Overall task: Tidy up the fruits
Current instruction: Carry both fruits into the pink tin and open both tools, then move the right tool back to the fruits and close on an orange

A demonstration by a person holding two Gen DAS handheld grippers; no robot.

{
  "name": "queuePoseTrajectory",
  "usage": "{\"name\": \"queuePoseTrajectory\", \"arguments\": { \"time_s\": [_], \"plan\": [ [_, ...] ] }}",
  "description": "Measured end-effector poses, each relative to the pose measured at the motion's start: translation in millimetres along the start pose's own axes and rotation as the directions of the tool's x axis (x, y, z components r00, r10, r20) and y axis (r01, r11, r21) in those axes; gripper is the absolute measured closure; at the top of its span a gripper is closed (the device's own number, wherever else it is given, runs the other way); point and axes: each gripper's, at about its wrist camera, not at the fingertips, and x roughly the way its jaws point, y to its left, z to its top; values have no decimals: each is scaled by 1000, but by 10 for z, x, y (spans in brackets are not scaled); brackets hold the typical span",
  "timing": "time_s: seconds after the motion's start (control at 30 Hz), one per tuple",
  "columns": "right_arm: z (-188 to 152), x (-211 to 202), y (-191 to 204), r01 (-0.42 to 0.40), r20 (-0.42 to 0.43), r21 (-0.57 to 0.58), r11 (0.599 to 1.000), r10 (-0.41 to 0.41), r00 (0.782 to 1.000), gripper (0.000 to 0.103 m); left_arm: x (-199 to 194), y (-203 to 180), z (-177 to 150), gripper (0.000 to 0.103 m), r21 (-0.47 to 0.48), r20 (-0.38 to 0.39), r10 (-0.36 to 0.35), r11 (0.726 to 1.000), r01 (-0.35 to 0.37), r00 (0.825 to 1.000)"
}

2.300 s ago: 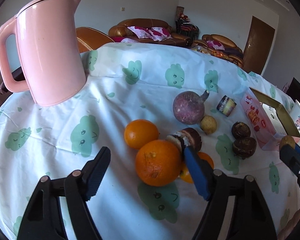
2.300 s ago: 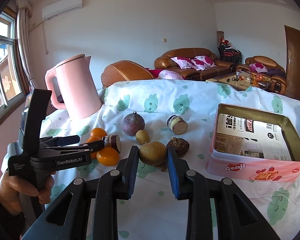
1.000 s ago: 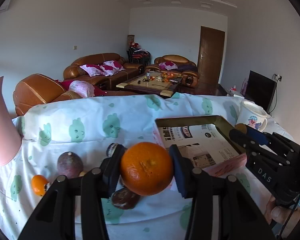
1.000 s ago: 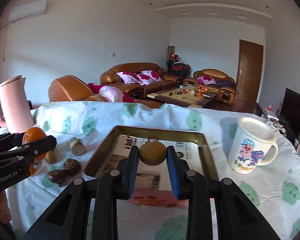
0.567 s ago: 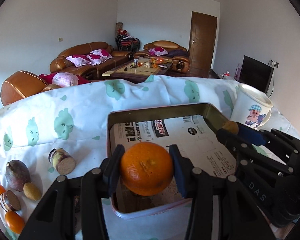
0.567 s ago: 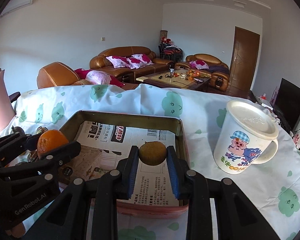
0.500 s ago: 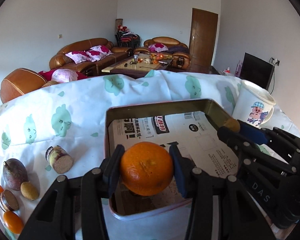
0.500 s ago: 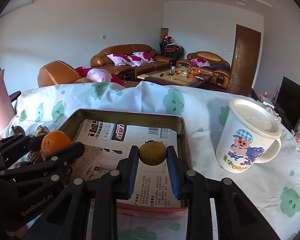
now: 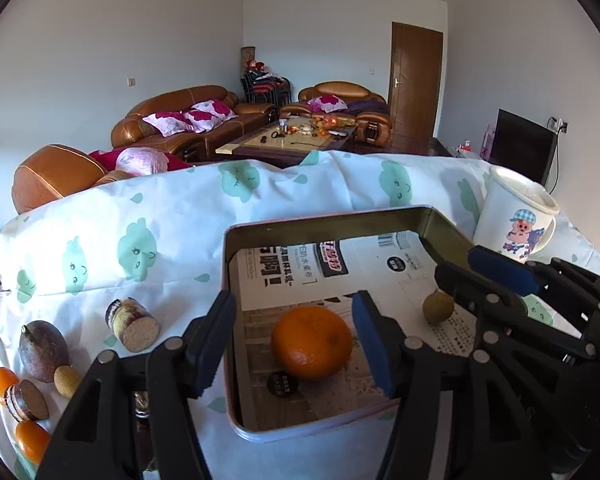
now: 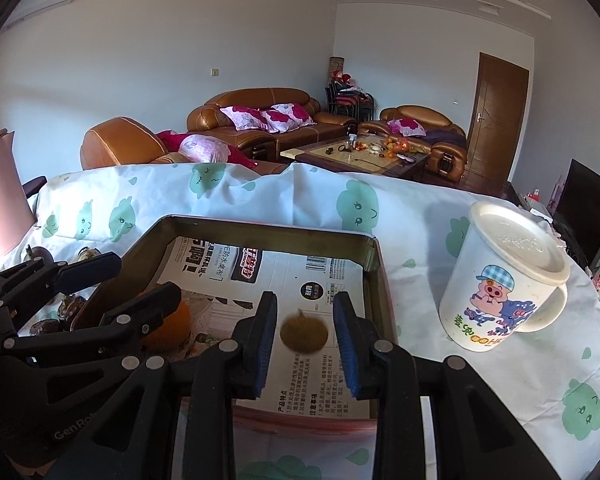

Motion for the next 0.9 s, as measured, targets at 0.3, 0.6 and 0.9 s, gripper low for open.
{"name": "queuePoseTrajectory", "arguments": {
  "time_s": [0.3, 0.6, 0.9],
  "plan": [
    [3, -57, -127, -65, 40, 88, 994, 62, 997, 44, -252, 175, -36, 1, -55, 99, 131, 991, -126, 986],
    [-10, -211, -25, 7, 102, 70, 998, -14, 995, 24, -454, 275, -129, 0, -51, 143, 169, 985, -164, 975],
    [-45, -329, 70, 75, 137, 75, 994, -85, 987, 24, -534, 427, -226, 0, -54, 126, 185, 982, -179, 975]
  ]
}}
